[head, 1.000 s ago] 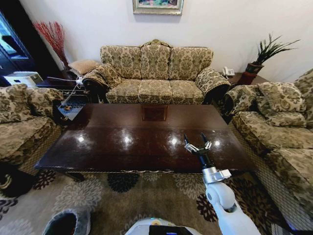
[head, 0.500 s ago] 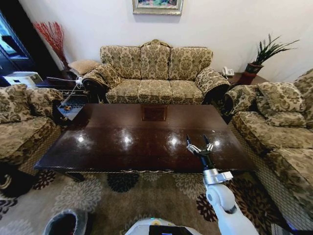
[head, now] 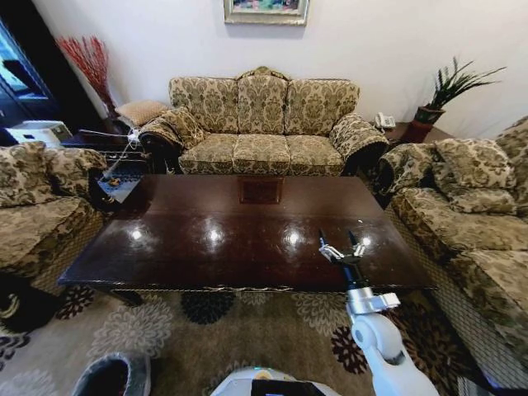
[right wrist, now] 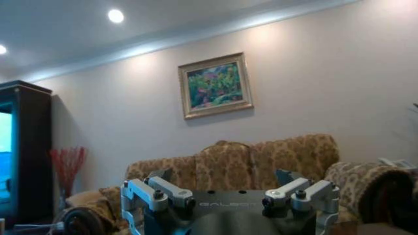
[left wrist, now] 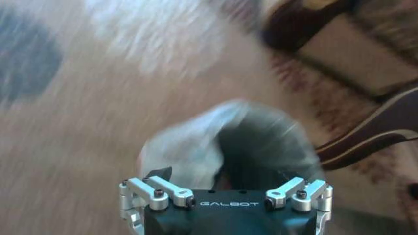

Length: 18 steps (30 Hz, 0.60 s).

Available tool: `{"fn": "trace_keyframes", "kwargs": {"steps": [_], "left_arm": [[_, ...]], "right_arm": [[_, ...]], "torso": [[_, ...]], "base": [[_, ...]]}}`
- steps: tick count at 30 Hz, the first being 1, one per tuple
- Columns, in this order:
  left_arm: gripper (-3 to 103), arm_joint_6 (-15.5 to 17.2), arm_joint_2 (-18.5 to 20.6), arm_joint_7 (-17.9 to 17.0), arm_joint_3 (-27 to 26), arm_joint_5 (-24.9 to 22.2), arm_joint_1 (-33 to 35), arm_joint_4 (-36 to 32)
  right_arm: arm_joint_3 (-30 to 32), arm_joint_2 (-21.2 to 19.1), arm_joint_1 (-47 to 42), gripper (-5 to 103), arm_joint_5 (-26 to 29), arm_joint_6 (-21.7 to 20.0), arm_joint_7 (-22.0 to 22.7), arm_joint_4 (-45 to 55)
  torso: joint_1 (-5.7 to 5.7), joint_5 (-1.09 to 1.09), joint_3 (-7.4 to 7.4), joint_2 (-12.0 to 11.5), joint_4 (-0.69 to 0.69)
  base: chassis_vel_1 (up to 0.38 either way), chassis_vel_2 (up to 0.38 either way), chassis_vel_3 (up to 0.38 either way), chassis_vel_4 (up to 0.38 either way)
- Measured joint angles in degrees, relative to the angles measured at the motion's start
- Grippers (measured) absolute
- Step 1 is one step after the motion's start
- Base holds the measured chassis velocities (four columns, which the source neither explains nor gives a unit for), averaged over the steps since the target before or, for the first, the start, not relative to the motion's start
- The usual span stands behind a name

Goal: Move to the front of the table and place the trash on the table into the trash bin.

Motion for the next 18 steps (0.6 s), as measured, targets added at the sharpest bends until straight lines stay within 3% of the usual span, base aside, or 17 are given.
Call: {"fn": "trace_keyframes", "kwargs": {"steps": [1,3,6,8,10,11,13,14,16,18], "left_arm": [[100,-1.9,0.5,2.5,0.0,1.4,1.3,-1.6],[100,-2.3,0.6,2.9,0.0,1.8,1.6,-2.2],[100,-5.4,2.0,7.3,-0.7,4.9,5.7,-14.4],[100,-5.9,2.0,7.7,-0.7,5.5,5.9,-15.6],[100,-10.2,2.8,11.4,-1.0,14.1,8.2,-25.9],[100,-10.6,2.8,11.9,-1.0,15.1,8.5,-27.3],[100,-12.0,3.2,14.7,-0.3,21.6,11.0,-41.8],[100,-12.0,3.2,14.7,-0.3,21.6,11.0,-41.8],[100,-11.3,3.6,15.8,1.2,24.3,13.2,-51.9],[100,-10.1,4.6,16.3,3.8,28.5,15.8,-61.7]], "right_arm": [[0.4,0.1,-0.3,100,-0.7,-1.4,0.7,0.9],[0.6,0.1,-0.4,100,-1.2,-2.3,1.1,1.4],[2.1,0.1,-1.6,100,-3.4,-11.2,3.9,6.8],[2.2,0.1,-1.6,100,-3.5,-12.0,4.2,7.4],[2.9,0.0,-1.8,100,-4.6,-17.2,5.0,11.2],[2.9,0.0,-1.9,100,-4.7,-17.8,5.1,11.6],[2.6,0.1,-2.6,100,-5.3,-21.2,5.0,15.0],[2.6,0.1,-2.6,100,-5.3,-21.2,5.0,15.0],[1.3,0.6,-4.0,100,-6.7,-20.4,4.7,15.5],[0.2,1.7,-6.5,100,-9.1,-15.9,4.0,15.2]], "torso": [[0.0,-0.05,0.0,0.0,0.03],[0.0,-0.06,0.0,0.0,0.03],[0.0,-0.03,0.0,0.0,0.01],[0.0,-0.05,0.0,0.0,0.01],[0.0,-0.04,0.0,0.0,0.01],[0.0,-0.04,0.0,0.0,0.01],[0.0,-0.04,0.0,0.0,-0.01],[0.0,-0.04,0.0,0.0,-0.01],[0.0,-0.05,0.0,0.0,-0.01],[0.0,-0.02,0.0,0.0,0.01]], "base": [[0.0,0.0,0.0,0.0],[0.0,0.0,0.0,0.0],[0.0,0.0,0.0,0.0],[0.0,0.0,0.0,0.0],[0.0,0.0,0.0,0.0],[0.0,0.0,0.0,0.0],[0.0,0.0,0.0,0.0],[0.0,0.0,0.0,0.0],[0.0,0.0,0.0,0.0],[0.0,0.0,0.0,0.0]]}}
